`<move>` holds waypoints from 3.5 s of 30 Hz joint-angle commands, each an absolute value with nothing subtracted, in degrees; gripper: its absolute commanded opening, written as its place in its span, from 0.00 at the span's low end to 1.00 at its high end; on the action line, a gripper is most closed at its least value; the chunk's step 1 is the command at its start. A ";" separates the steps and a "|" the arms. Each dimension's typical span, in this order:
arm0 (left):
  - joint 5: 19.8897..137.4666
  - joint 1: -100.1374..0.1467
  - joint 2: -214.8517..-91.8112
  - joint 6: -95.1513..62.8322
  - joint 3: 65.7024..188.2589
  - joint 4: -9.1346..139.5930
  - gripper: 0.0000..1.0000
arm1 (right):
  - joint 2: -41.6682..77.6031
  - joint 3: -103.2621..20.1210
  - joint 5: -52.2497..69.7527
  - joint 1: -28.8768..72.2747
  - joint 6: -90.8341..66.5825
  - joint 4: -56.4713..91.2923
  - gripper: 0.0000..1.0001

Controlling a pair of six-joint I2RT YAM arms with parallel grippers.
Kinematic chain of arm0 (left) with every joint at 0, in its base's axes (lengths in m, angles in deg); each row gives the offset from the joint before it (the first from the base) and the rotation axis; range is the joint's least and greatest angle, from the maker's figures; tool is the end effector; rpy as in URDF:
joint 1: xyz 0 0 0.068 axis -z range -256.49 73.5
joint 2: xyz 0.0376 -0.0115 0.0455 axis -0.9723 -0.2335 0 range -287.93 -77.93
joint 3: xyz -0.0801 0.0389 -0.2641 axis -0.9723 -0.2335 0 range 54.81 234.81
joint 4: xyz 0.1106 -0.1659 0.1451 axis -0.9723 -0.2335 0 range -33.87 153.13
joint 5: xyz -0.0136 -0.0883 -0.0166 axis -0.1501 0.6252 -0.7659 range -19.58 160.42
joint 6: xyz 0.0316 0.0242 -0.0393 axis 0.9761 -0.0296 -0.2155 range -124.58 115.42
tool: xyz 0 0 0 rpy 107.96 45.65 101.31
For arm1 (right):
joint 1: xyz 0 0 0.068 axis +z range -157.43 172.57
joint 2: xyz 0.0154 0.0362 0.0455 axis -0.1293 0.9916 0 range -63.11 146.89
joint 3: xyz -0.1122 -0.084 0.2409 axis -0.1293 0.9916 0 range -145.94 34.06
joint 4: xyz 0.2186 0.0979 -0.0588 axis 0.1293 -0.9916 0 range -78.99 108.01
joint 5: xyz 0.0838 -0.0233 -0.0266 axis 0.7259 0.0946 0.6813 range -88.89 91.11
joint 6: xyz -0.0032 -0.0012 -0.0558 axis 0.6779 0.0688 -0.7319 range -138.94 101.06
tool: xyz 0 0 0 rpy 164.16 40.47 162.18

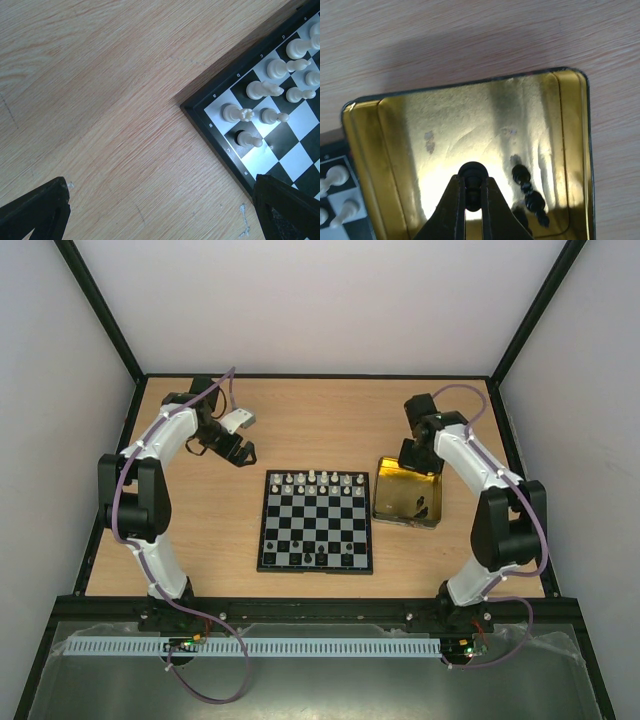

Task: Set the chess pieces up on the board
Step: Pick up the chess piece from the storage box, then place the chess piece on the chessboard.

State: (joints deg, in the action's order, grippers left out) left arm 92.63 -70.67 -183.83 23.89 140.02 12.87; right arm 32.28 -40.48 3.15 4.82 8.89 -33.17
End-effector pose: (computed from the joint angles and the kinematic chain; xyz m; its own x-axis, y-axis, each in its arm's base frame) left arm 0.3619 -0.0515 0.2446 -0.7233 0.5175 -0.4572 0.6388 0.7528 -0.1586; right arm 0.3081 0.0683 0.2498 -0.9260 0.2764 -0.2572 0.2370 0.9558 0.1739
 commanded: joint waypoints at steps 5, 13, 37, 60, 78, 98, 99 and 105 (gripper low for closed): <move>92.40 -70.52 -182.97 23.54 138.93 12.58 0.99 | 25.77 -41.56 0.75 13.69 13.24 -39.65 0.02; 91.93 -70.52 -182.21 23.05 137.95 13.35 0.99 | 20.28 -38.29 1.28 25.99 20.00 -40.79 0.02; 91.15 -70.17 -181.89 22.81 137.32 14.35 0.99 | 12.04 -19.54 -1.86 48.12 41.73 -32.49 0.02; 90.24 -70.08 -182.43 22.71 137.15 14.70 0.99 | 15.94 -11.68 -0.14 46.69 40.48 -23.61 0.02; 90.54 -70.17 -182.87 22.58 137.12 14.97 0.99 | 17.66 -11.12 3.07 46.62 38.89 -23.00 0.02; 90.74 -70.17 -183.21 22.32 137.00 15.14 0.99 | 18.89 -11.02 4.10 46.62 37.57 -23.13 0.18; 90.84 -70.17 -183.17 22.25 137.01 15.14 0.99 | 18.89 -11.10 4.02 46.58 37.62 -23.20 0.18; 90.96 -70.17 -183.32 22.14 137.02 15.23 0.99 | 19.14 -11.57 3.76 46.62 37.22 -23.47 0.19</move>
State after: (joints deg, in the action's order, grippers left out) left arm 90.32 -70.30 -183.44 22.21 137.24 15.64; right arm 18.45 -11.65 5.14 46.81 37.61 -23.21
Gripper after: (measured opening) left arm 0.993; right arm 0.187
